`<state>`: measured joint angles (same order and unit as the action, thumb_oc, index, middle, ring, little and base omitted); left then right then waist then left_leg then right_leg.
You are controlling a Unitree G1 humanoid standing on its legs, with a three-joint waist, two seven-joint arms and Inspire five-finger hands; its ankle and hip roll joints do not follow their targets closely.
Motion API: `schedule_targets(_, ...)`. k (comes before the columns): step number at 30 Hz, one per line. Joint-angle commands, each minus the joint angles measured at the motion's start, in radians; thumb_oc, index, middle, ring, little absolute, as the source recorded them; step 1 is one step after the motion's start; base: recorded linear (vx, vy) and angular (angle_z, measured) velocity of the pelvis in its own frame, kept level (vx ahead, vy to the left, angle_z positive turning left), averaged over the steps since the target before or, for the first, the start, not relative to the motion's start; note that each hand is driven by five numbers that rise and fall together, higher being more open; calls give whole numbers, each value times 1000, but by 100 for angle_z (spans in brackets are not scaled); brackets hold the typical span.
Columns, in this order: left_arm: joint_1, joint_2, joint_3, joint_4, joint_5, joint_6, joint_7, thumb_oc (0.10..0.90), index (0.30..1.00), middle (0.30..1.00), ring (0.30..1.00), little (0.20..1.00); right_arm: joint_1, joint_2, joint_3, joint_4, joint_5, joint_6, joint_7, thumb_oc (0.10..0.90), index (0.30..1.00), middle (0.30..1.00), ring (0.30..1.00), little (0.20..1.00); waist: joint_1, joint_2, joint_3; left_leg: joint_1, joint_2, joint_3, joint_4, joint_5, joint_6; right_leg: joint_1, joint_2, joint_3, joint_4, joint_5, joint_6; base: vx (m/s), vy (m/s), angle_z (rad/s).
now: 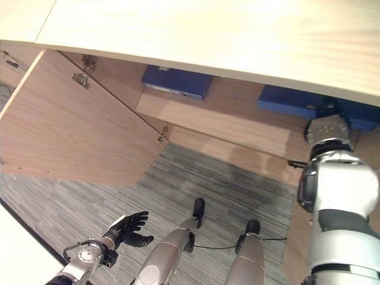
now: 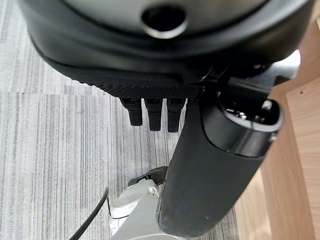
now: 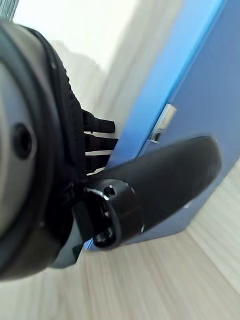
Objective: Put the empty folder in the office cabinet
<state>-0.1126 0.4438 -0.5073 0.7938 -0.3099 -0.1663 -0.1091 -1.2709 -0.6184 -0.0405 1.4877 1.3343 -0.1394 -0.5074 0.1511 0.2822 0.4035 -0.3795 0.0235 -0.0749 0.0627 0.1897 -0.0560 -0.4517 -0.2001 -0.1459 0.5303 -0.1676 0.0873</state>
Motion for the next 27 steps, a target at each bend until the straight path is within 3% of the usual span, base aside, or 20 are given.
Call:
schedule_targets(1, -38, 21, -3, 89, -15, -14, 32, 800, 900, 900, 900, 900, 36, 76, -37, -67, -40, -9, -16, 800, 900, 900, 900, 900, 38, -62, -77, 90, 60, -27, 41, -190, -61, 150, -41, 14, -141, -21, 73, 23, -22, 4)
schedule_targets(6, -21, -1, 13, 158, -7, -5, 41, 800, 900, 900, 900, 900, 102, 163, -42, -95, -92, -15, -31, 800, 900, 900, 900, 900, 29, -108, -111, 144, 70, -23, -6, -181, -57, 212, -28, -6, -219, 16, 69, 40, -14, 0)
schedule_targets(9, -10, -12, 20, 186, -2, -3, 33, 800, 900, 900, 900, 900, 141, 119, -68, -31, -110, 27, -3, 800, 900, 900, 900, 900, 38, -126, -138, 183, 74, -28, -40, -175, -57, 262, -26, -23, -274, 35, 71, 76, -25, 2)
schedule_targets(17, 27, -8, 47, 184, 11, 3, 16, 800, 900, 900, 900, 900, 230, 21, -115, 52, -91, 64, 47, 800, 900, 900, 900, 900, 59, -161, -186, 250, 84, -38, -92, -163, -60, 353, -25, -60, -358, 59, 81, 64, -24, 10)
schedule_targets(27, 35, 2, 63, 192, 23, -2, 23, 800, 900, 900, 900, 900, 213, -53, -101, 36, -65, 56, 71, 800, 900, 900, 900, 900, 80, -187, -210, 259, 88, -58, -94, -158, -65, 366, -21, -76, -346, 47, 81, 17, -20, 8)
